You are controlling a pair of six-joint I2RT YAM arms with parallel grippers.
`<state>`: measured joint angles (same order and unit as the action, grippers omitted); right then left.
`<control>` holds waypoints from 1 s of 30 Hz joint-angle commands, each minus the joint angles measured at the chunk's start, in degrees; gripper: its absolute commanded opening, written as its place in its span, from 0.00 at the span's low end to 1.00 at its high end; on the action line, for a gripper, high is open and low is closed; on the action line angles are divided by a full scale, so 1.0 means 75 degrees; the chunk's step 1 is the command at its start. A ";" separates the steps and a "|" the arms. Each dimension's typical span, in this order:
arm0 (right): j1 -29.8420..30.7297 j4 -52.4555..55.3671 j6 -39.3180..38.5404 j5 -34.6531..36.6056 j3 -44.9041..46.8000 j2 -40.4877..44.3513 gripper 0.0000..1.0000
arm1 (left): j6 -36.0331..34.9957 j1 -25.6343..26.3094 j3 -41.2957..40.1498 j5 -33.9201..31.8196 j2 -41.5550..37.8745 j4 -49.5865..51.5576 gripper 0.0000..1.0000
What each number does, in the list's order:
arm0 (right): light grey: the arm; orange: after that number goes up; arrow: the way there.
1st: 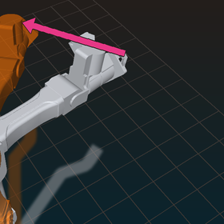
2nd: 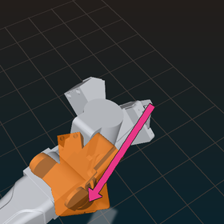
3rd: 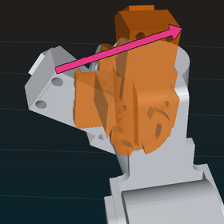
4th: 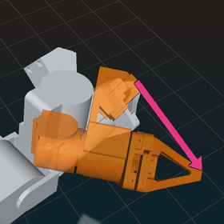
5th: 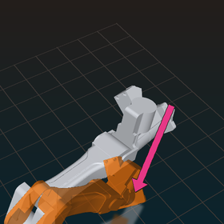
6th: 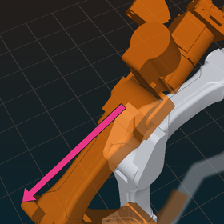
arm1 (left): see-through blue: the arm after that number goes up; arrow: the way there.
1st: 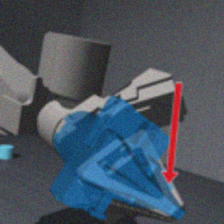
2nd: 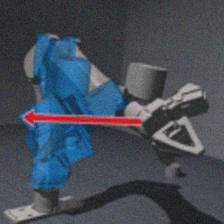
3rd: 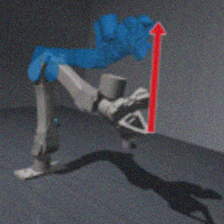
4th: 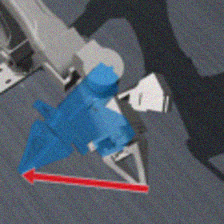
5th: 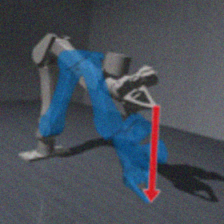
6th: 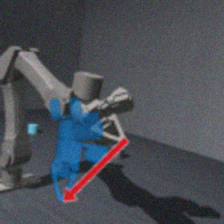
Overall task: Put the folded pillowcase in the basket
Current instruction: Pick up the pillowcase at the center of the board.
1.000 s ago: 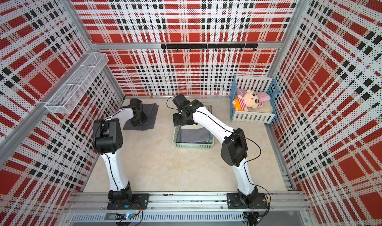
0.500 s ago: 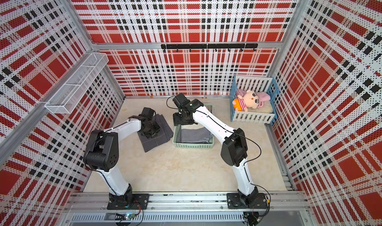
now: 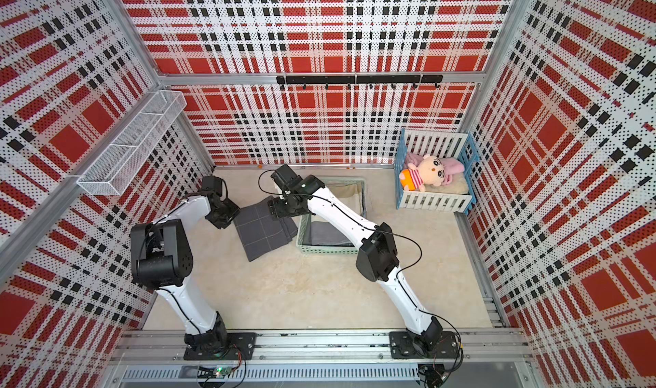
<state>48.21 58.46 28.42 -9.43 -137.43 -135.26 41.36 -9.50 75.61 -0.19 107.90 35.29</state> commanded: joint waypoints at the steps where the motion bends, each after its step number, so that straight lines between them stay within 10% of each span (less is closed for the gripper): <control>1: 0.0069 -0.0555 -0.0164 -0.0282 0.0464 -0.0072 0.79 | -0.0489 0.0044 0.0123 -0.0294 0.0209 -0.0093 0.44; 13: 0.0229 -0.0309 -0.0051 -0.0359 0.0112 -0.0692 0.79 | -0.0402 0.0013 -0.0181 -0.0021 0.0934 -0.1081 0.47; 21: 0.0229 -0.0255 0.0049 -0.0300 -0.0119 -0.0870 0.79 | -0.0812 -0.0034 0.0055 -0.0467 0.1182 -0.0470 0.09; 30: 0.0308 -0.0318 0.0073 -0.0505 -0.0552 -0.1263 0.80 | -0.2095 -0.0040 0.0227 -0.1518 0.0217 0.0424 0.00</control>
<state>49.56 56.51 28.64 -12.43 -140.16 -142.76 30.39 -9.41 76.86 -7.42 113.08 34.30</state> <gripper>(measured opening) 0.797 0.051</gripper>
